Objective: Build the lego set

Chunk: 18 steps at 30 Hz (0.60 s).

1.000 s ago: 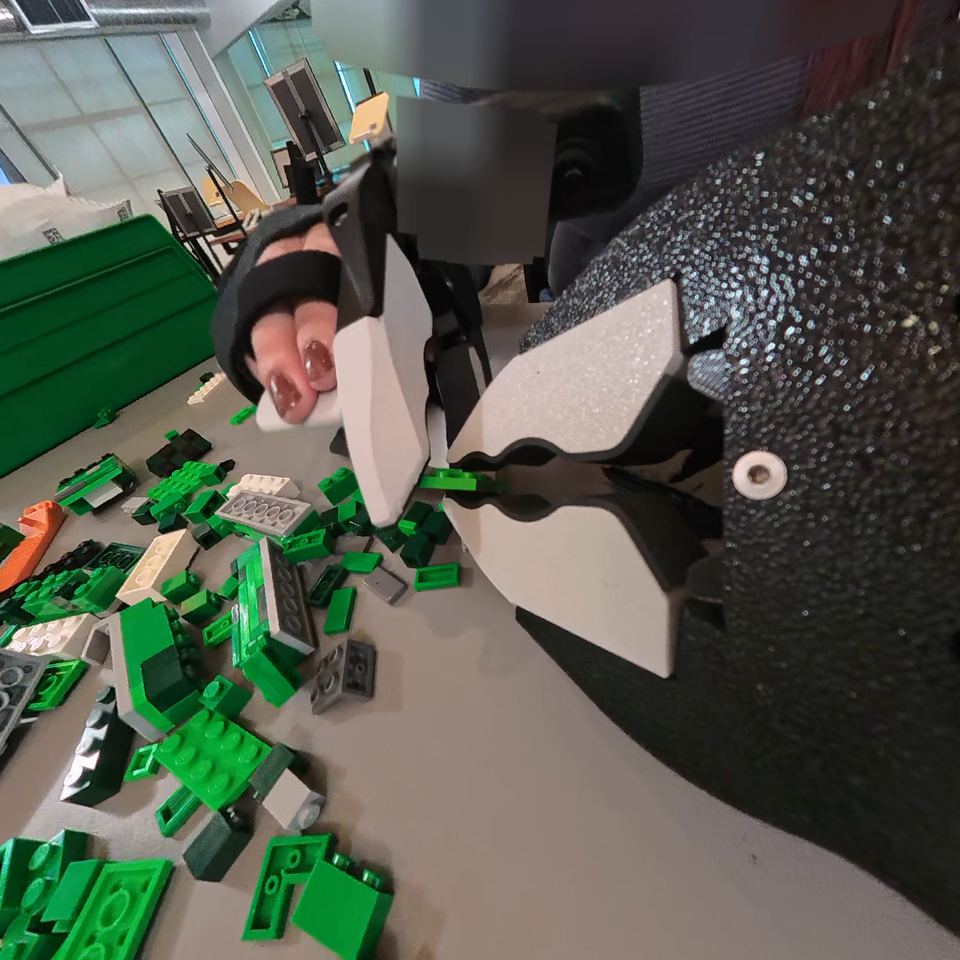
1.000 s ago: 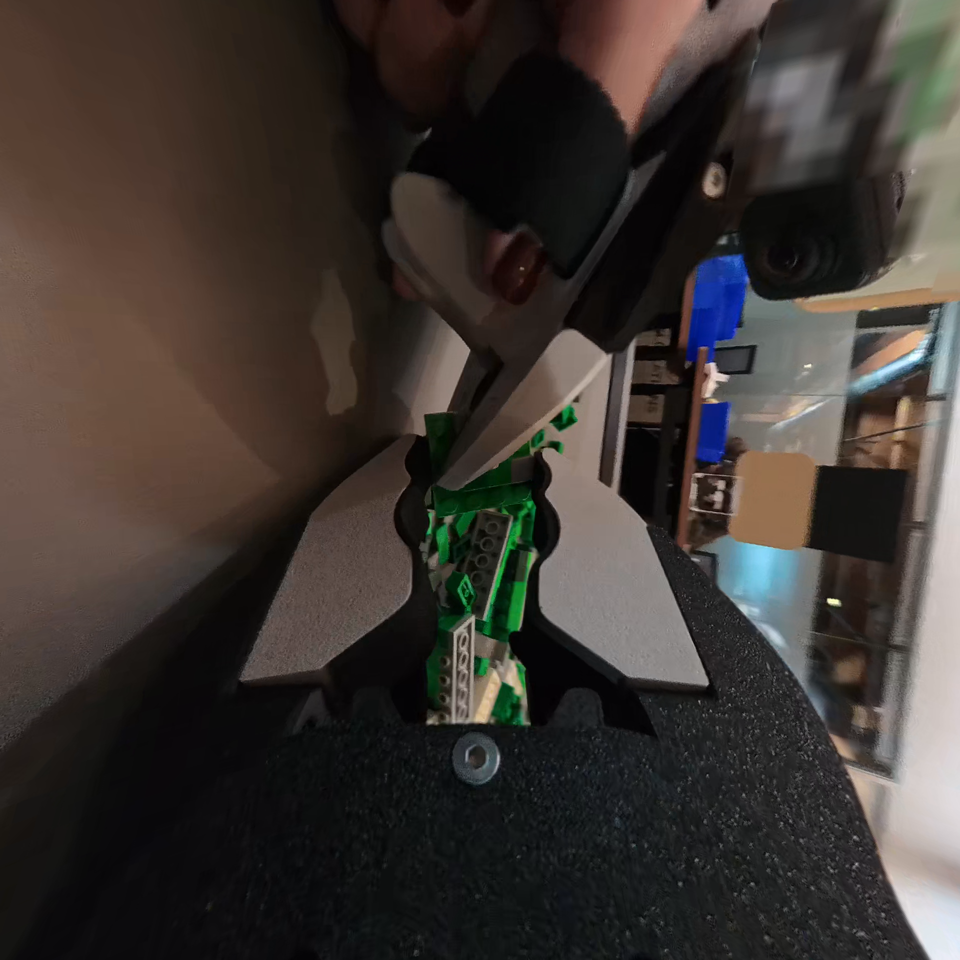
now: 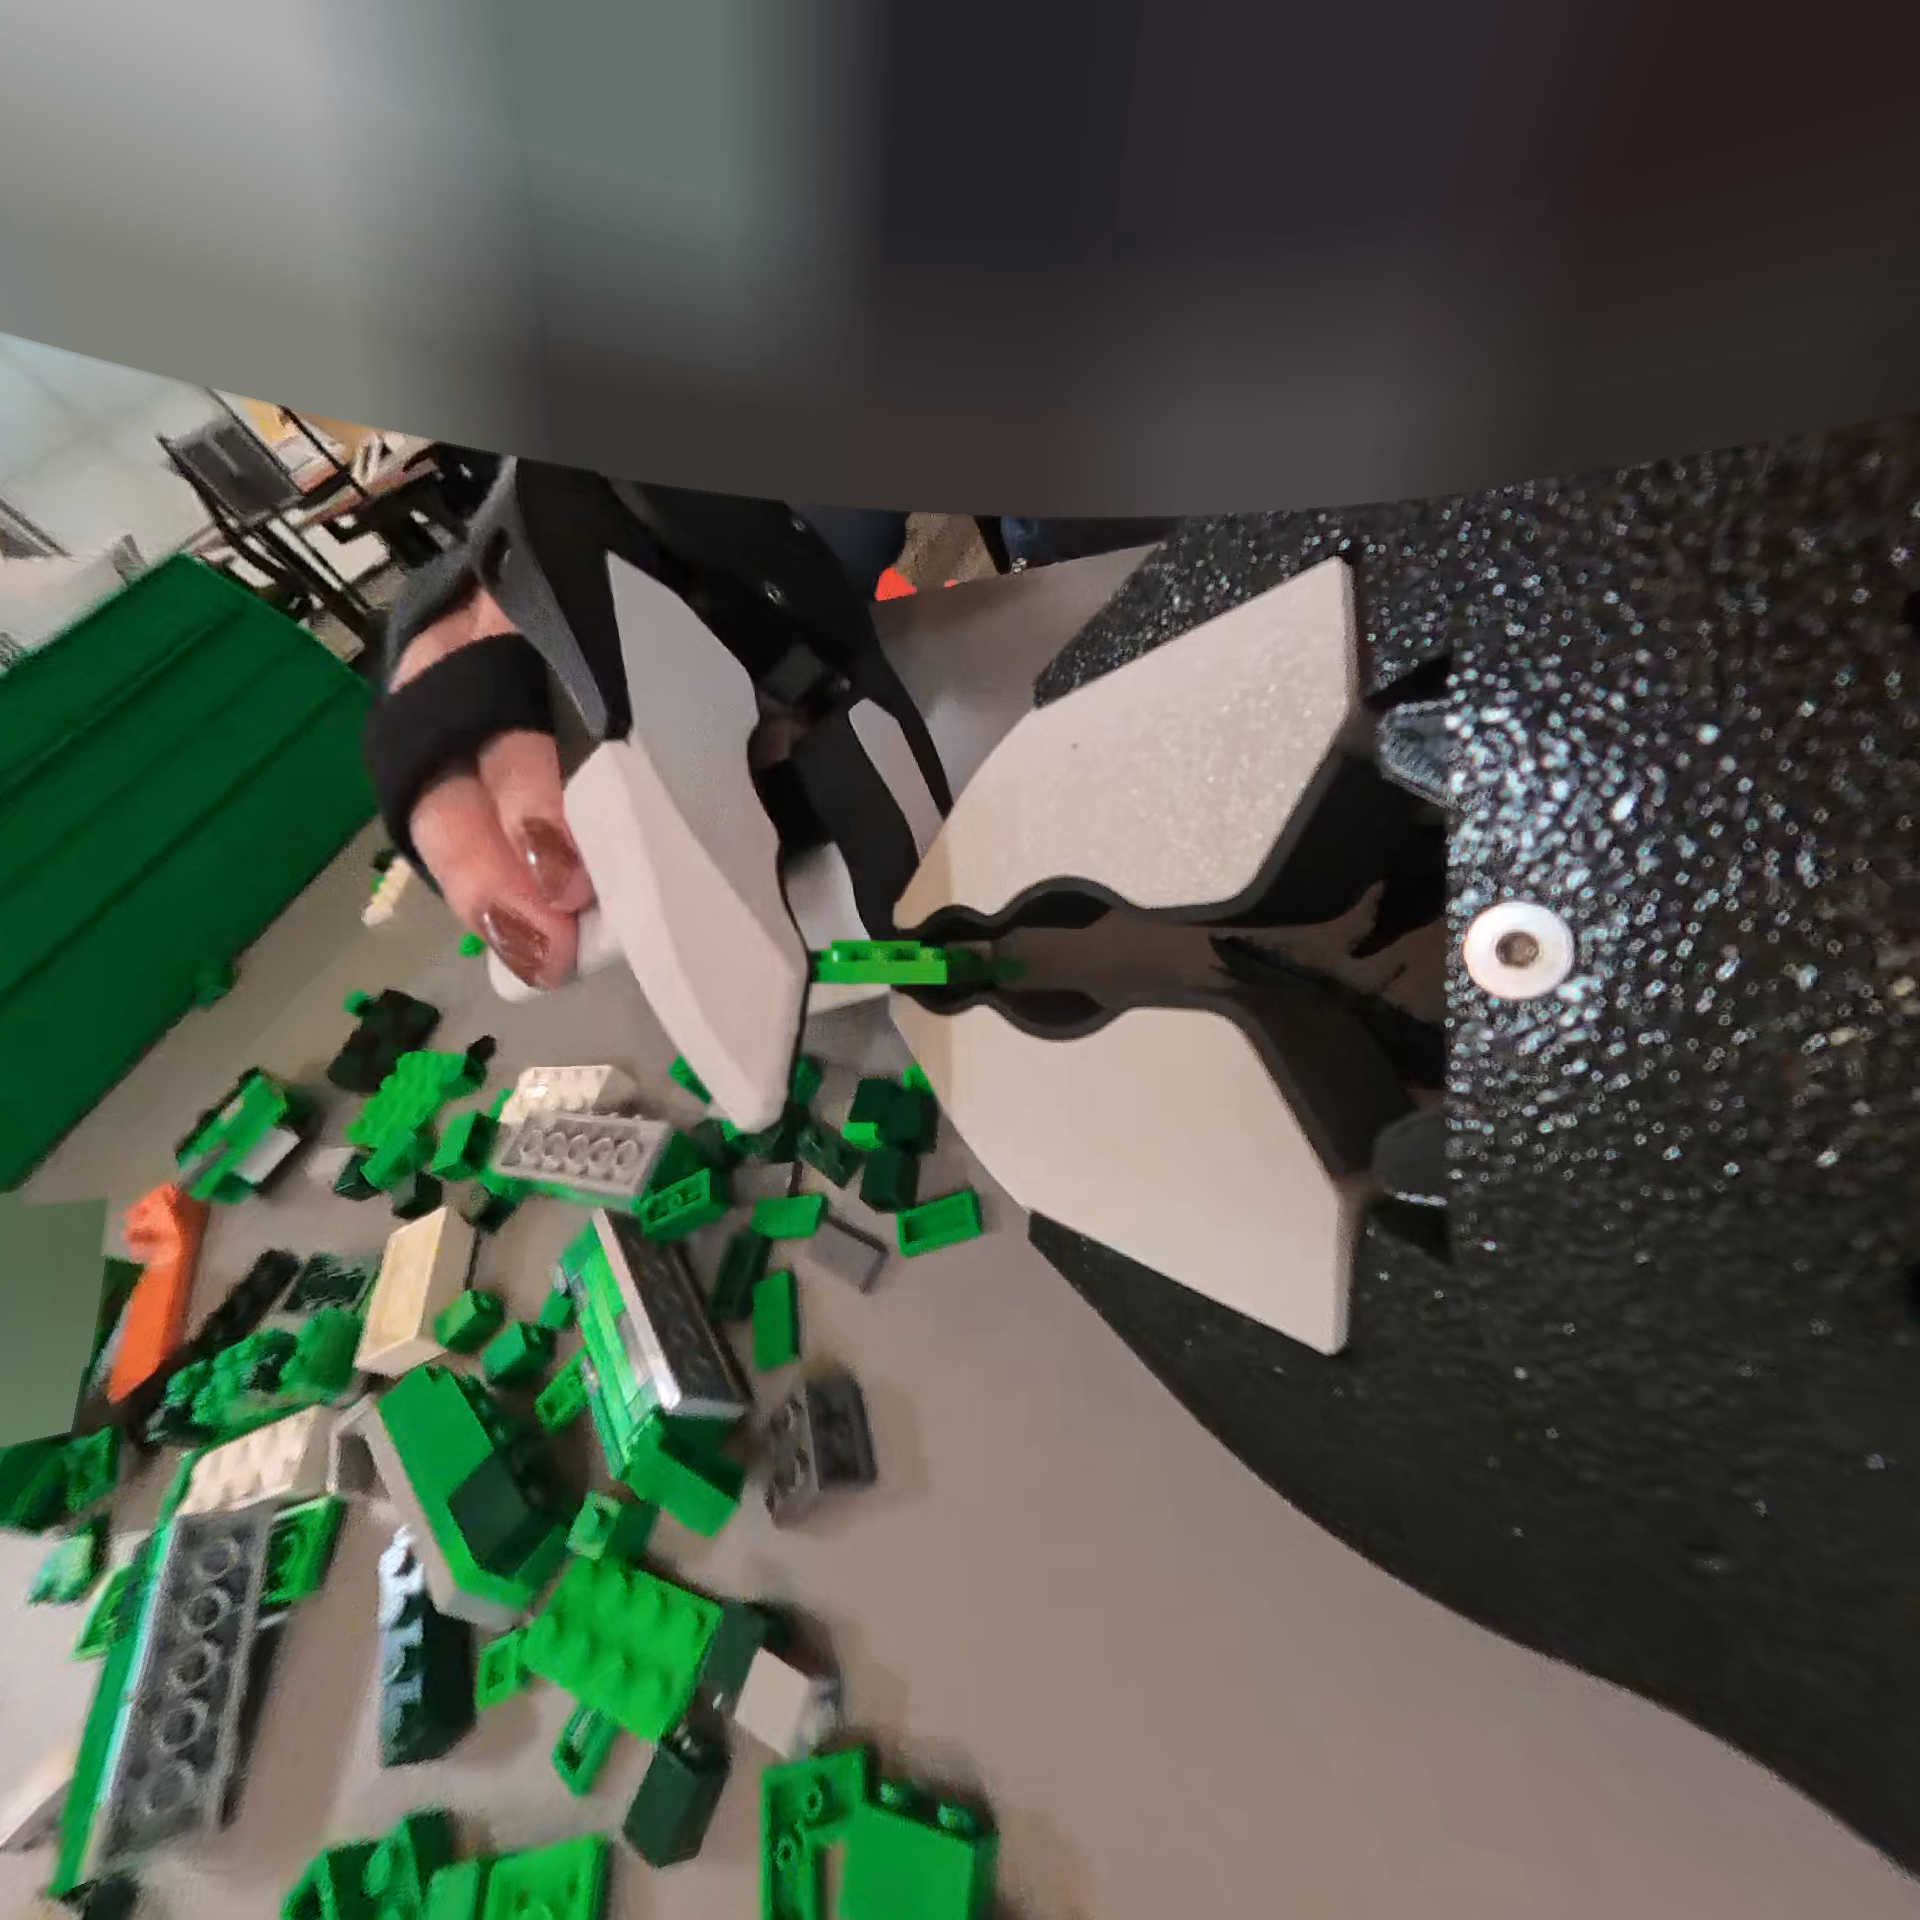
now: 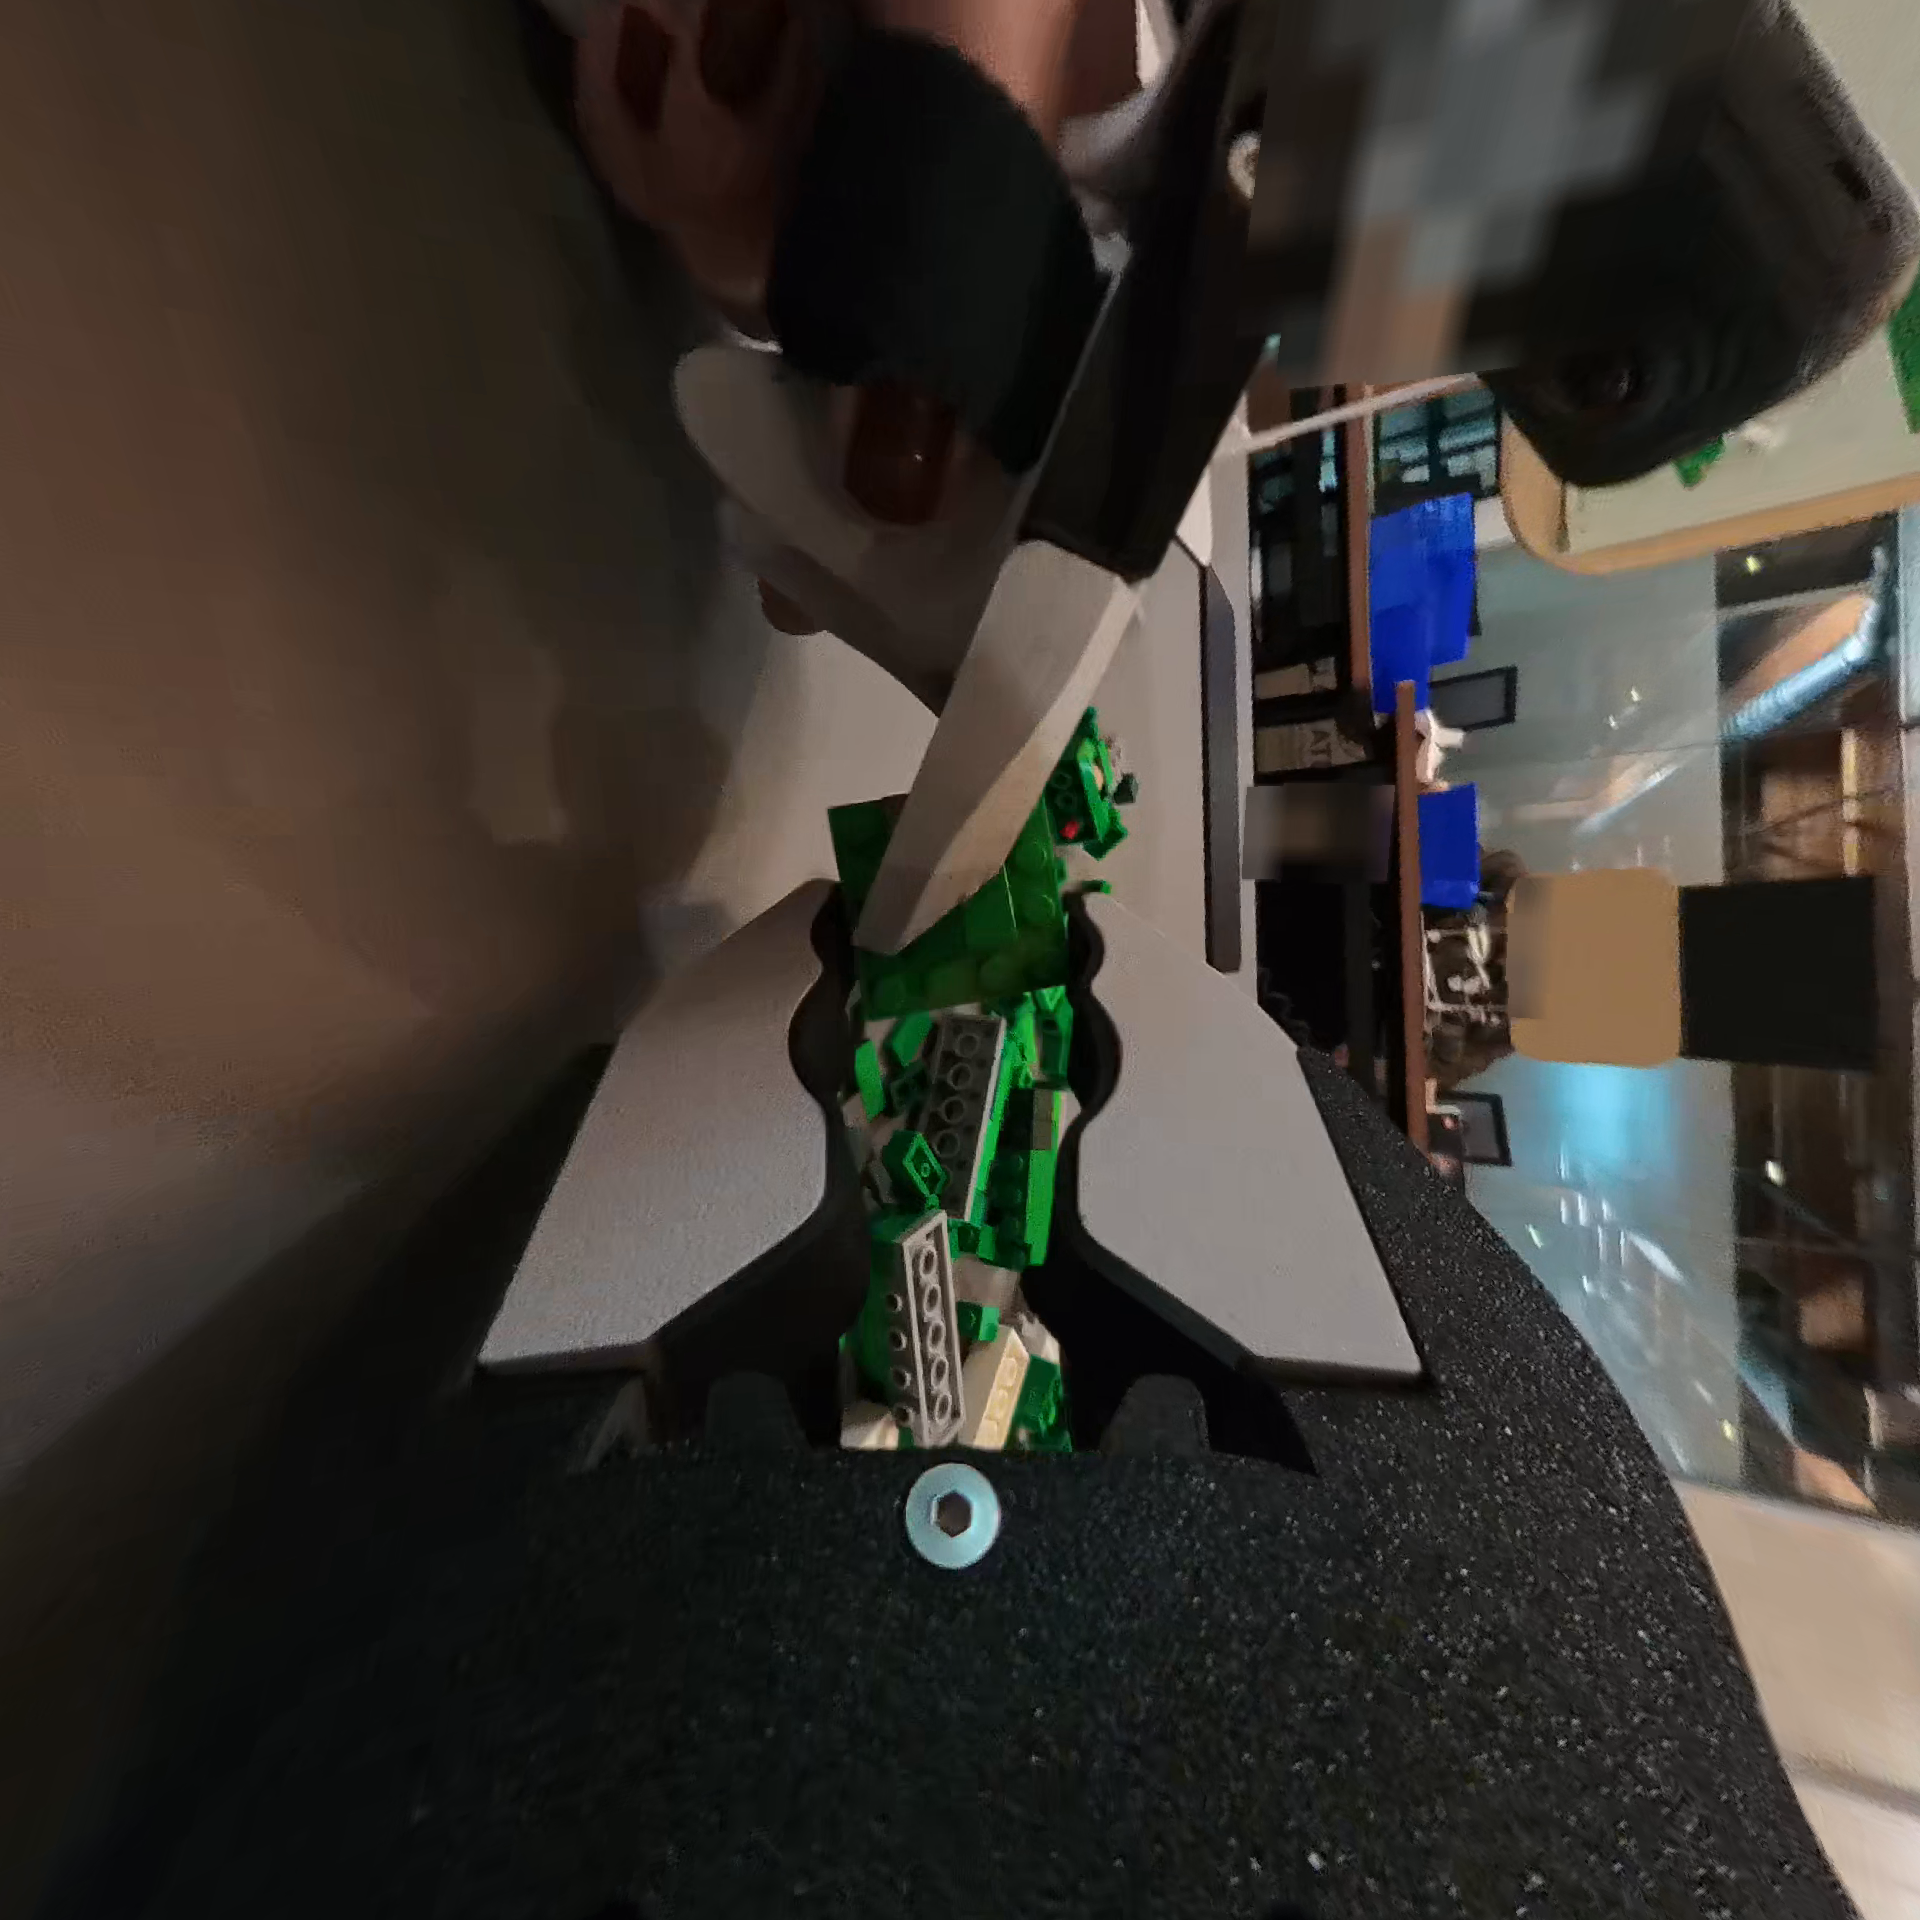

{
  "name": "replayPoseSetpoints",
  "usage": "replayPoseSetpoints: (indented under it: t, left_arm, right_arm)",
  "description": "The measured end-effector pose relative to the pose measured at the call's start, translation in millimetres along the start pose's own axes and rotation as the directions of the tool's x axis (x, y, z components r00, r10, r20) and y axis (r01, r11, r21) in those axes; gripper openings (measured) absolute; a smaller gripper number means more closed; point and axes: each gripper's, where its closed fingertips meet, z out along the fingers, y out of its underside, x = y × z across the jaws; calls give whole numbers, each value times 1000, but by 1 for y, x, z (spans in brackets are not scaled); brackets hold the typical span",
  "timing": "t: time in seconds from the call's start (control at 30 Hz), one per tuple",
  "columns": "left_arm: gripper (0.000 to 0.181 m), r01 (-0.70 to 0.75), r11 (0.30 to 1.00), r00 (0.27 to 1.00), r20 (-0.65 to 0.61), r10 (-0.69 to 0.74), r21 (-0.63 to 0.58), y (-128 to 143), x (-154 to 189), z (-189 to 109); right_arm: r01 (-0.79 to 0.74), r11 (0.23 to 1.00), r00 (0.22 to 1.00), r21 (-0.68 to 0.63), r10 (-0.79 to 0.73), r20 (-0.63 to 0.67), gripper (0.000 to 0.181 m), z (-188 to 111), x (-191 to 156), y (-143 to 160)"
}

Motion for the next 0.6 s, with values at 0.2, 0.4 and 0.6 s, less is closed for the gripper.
replayPoseSetpoints:
  t: [0.2,0.4,0.6]
  left_arm:
    - [23,88,975,984,-168,-53,206,-31,14,-17]
    - [6,4,976,998,-63,10,219,-32,7,-20]
    - [6,-35,999,999,19,34,15,-9,8,-14]
  right_arm:
    - [-364,931,928,26,365,-82,38,0,29,4]
    - [-343,937,935,72,348,-70,37,-4,30,1]
    - [-51,998,998,-28,50,-31,41,-3,9,2]
